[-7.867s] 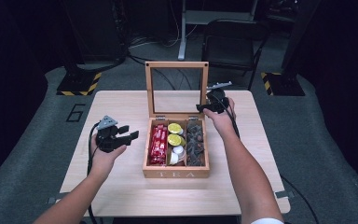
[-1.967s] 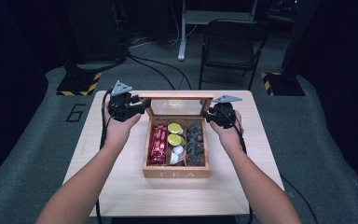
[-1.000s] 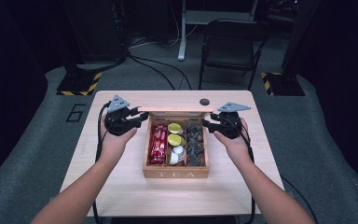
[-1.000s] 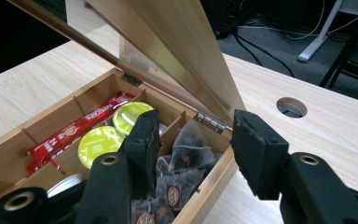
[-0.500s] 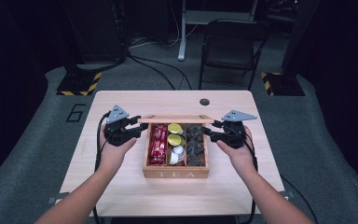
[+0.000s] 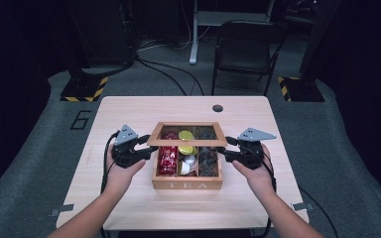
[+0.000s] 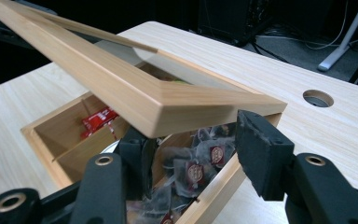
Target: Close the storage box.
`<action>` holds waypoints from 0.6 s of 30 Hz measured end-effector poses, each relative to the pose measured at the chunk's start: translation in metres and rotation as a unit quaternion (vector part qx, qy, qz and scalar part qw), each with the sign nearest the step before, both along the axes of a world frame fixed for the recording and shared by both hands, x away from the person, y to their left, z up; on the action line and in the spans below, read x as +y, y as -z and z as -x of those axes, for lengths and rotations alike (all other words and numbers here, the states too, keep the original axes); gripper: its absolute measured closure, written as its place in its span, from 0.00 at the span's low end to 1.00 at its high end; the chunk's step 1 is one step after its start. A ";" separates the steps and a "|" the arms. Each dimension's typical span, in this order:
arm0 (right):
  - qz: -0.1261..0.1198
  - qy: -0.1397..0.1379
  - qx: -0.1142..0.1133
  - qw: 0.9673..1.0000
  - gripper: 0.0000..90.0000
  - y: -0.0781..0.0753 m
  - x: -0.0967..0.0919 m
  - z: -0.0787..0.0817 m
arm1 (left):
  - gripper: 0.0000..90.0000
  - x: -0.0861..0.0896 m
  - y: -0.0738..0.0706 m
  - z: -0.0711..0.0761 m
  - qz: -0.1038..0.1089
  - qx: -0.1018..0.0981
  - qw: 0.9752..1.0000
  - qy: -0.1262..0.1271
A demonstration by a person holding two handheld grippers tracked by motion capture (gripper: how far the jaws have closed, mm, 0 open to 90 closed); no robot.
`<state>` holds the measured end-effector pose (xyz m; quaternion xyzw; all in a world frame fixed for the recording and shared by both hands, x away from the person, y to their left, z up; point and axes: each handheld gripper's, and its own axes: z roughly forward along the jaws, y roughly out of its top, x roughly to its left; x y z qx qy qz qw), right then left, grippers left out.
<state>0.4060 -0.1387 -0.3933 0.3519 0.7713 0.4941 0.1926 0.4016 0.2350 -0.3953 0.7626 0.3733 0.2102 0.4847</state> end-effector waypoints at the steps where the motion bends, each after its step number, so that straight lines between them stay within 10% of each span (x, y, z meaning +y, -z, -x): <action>1: 0.002 -0.002 -0.003 1.000 0.54 0.000 0.000 0.001 | 0.56 0.000 0.001 0.001 0.000 0.005 1.000 0.002; 18: 0.023 -0.005 -0.004 1.000 0.52 0.017 0.003 0.022 | 0.55 0.001 0.025 0.012 -0.011 0.019 1.000 0.015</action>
